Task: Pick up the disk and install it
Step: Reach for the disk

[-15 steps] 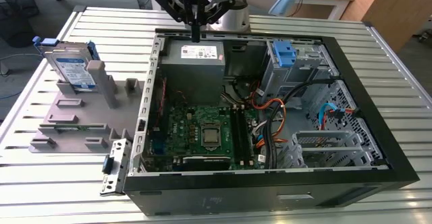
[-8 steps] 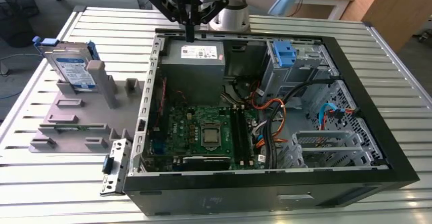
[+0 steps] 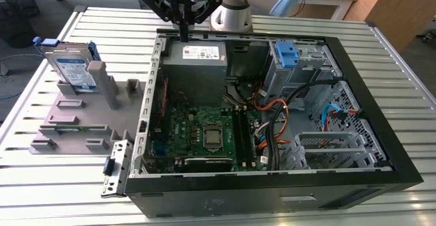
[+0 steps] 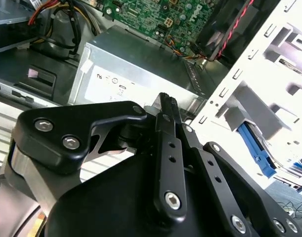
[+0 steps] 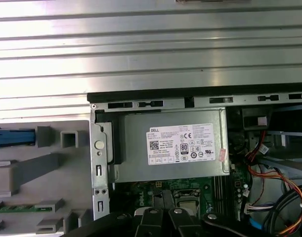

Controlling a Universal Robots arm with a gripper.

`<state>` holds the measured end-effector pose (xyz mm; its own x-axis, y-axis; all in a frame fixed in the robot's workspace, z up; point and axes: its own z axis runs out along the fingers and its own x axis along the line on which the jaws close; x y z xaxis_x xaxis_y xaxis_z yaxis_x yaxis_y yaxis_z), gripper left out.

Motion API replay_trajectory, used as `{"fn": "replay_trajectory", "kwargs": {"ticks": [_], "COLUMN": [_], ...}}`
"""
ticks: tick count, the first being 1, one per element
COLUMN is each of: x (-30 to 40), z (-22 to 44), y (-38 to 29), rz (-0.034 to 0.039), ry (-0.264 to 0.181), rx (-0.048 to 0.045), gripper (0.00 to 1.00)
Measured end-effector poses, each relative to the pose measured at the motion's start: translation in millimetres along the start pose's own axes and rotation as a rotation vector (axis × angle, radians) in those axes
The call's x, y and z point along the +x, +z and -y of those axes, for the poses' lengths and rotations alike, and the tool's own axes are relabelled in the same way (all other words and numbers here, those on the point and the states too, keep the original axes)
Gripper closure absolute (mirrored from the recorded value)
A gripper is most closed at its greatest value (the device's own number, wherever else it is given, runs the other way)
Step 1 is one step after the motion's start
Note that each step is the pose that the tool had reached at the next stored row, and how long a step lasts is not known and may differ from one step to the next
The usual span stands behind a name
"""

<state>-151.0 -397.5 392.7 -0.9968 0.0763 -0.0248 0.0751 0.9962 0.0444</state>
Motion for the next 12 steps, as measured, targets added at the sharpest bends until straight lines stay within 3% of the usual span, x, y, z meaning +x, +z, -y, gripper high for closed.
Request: {"fn": "replay_trajectory", "kwargs": {"ticks": [12], "x": [24.7], "z": [-0.6], "y": [-0.1], "rz": [0.0004], "ry": [0.0], "rx": [-0.0001], "gripper": [0.89]}}
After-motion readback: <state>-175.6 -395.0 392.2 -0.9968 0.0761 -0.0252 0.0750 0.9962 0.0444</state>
